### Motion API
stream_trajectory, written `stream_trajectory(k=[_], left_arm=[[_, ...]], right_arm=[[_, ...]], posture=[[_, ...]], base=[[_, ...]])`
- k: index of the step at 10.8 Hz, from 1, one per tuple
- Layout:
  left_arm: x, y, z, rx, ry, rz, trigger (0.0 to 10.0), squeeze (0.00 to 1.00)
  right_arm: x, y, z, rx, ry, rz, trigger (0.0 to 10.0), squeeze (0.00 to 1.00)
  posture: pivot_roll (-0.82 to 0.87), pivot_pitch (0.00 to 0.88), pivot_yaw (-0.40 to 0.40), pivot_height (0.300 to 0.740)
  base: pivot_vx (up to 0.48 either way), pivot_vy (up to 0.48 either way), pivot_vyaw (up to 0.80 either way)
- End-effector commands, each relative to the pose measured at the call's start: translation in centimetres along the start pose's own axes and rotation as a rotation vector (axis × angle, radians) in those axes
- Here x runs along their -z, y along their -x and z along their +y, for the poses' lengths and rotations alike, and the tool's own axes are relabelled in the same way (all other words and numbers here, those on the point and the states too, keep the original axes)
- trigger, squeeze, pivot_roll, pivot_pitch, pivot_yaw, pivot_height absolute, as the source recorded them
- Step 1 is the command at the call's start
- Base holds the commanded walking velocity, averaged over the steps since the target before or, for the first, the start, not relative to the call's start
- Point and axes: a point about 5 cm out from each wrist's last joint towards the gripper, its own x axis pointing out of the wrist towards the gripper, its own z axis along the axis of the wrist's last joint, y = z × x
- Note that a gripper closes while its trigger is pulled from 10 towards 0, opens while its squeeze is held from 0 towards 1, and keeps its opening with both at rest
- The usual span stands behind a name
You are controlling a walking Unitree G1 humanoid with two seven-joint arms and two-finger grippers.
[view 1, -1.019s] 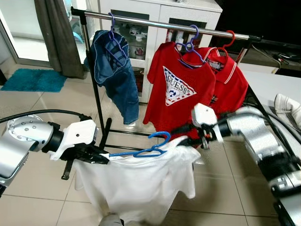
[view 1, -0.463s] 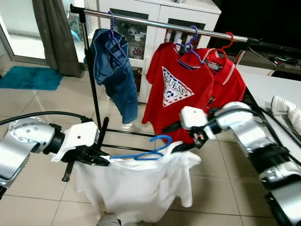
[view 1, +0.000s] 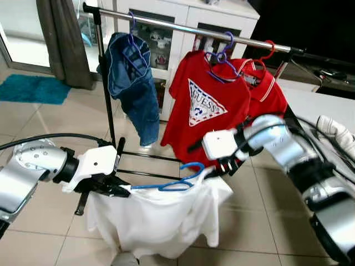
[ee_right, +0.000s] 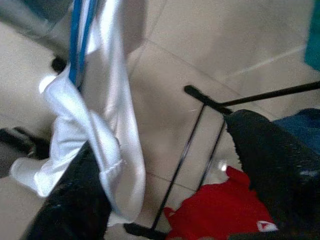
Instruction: Hang hanger
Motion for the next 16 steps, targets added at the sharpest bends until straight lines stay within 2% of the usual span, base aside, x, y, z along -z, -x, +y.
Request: stream_trajectory(k=[1, 2, 3, 4, 5, 6, 8, 9, 10, 12, 13, 14, 16], left_arm=[[-0.7, -0.1, -0.1, -0.001, -0.032, -0.009, 0.0, 0.00], [-0.6, 0.0, -0.1, -0.006, -0.027, -0.010, 0.0, 0.00], [-0.5, 0.1, 0.0, -0.010, -0.023, -0.010, 0.0, 0.00], [-0.5, 0.2, 0.1, -0.014, -0.021, -0.010, 0.0, 0.00], [-0.5, 0.2, 0.2, -0.017, -0.022, -0.011, 0.0, 0.00], [-0.7, 0.1, 0.3, -0.022, -0.026, -0.020, 0.0, 0.00], [-0.9, -0.2, 0.5, -0.024, -0.032, -0.030, 0.0, 0.00], [-0.9, -0.2, 0.5, -0.027, -0.033, -0.030, 0.0, 0.00], [-0.8, 0.0, 0.5, -0.035, -0.027, -0.031, 0.0, 0.00], [-0.7, 0.0, 0.4, -0.039, -0.023, -0.031, 0.0, 0.00], [-0.7, -0.1, 0.3, -0.038, -0.021, -0.033, 0.0, 0.00], [-0.7, -0.2, 0.3, -0.034, -0.021, -0.035, 0.0, 0.00], [-0.8, -0.3, 0.4, -0.034, -0.022, -0.037, 0.0, 0.00]], right_arm=[[0.2, 1.0, -0.8, 0.071, -0.017, 0.006, 10.0, 0.00], [0.1, 1.8, -0.9, 0.066, -0.079, -0.058, 10.0, 0.00], [0.8, 2.6, -0.7, 0.057, -0.079, -0.011, 10.0, 0.00], [1.5, 3.1, -0.9, 0.106, -0.076, 0.029, 10.0, 0.00], [1.8, 3.6, -0.3, 0.060, -0.115, 0.022, 10.0, 0.00], [1.7, 3.3, -0.8, 0.118, -0.109, 0.040, 10.0, 0.00], [0.6, 1.5, 0.6, -0.023, -0.195, -0.088, 10.0, 0.00], [0.4, 1.6, 0.7, -0.028, -0.195, -0.111, 10.0, 0.00], [1.7, 1.9, 0.2, 0.046, -0.138, 0.029, 10.0, 0.00], [1.4, 2.8, -0.6, 0.131, -0.195, -0.009, 10.0, 0.00], [1.1, 2.9, -0.5, 0.125, -0.231, -0.055, 10.0, 0.00], [2.2, 3.2, 0.1, 0.083, -0.160, 0.063, 10.0, 0.00], [2.5, 3.5, 0.4, 0.076, -0.210, 0.067, 10.0, 0.00]], posture=[[0.18, 0.000, -0.158, 0.740], [0.18, 0.000, -0.155, 0.740], [0.18, 0.000, -0.153, 0.740], [0.17, 0.000, -0.150, 0.740], [0.17, 0.000, -0.147, 0.740], [0.16, 0.000, -0.144, 0.740], [0.17, 0.000, -0.149, 0.740], [0.17, 0.000, -0.149, 0.740], [0.17, 0.000, -0.153, 0.740], [0.17, 0.000, -0.156, 0.740], [0.17, 0.000, -0.158, 0.740], [0.16, 0.000, -0.153, 0.740], [0.16, 0.000, -0.158, 0.740]], base=[[0.000, 0.000, 0.00], [0.000, 0.000, 0.00], [0.000, 0.000, 0.00], [0.000, 0.000, 0.00], [0.000, 0.000, 0.00], [0.000, 0.000, 0.00], [0.000, 0.000, 0.00], [0.000, 0.000, 0.00], [0.000, 0.000, 0.00], [0.000, 0.000, 0.00], [0.000, 0.000, 0.00], [0.000, 0.000, 0.00], [0.000, 0.000, 0.00]])
